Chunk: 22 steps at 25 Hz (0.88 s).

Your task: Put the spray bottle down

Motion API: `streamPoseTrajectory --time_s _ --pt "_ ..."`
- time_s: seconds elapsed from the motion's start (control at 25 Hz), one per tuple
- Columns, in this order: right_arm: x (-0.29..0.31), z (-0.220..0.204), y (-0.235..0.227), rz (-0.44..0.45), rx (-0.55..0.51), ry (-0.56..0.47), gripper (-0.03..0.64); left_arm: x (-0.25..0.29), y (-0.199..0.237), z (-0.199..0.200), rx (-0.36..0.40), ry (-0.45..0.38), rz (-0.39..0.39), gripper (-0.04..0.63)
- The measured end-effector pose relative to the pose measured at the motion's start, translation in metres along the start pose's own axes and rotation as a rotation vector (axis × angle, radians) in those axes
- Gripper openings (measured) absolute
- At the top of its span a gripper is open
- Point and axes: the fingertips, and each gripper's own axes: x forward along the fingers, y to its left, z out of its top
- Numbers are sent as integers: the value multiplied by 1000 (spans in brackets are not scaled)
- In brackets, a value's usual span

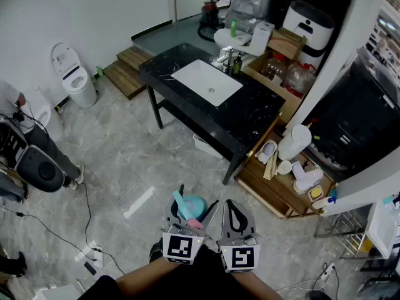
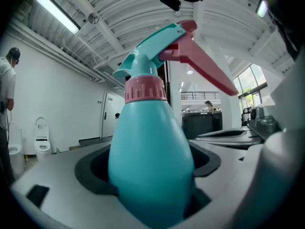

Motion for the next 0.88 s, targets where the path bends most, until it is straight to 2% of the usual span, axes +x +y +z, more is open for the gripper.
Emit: streamPoseTrajectory --time_s 0.2,0.48,0.88 --pt "-11 -10 -20 -25 -17 20 11 3 -9 -8 1 17 0 439" --pt "-26 -16 -49 -64 65 -5 11 3 -14 -10 6 27 31 439" --pt "-25 -29 -67 -89 86 27 11 21 4 -13 6 48 61 439"
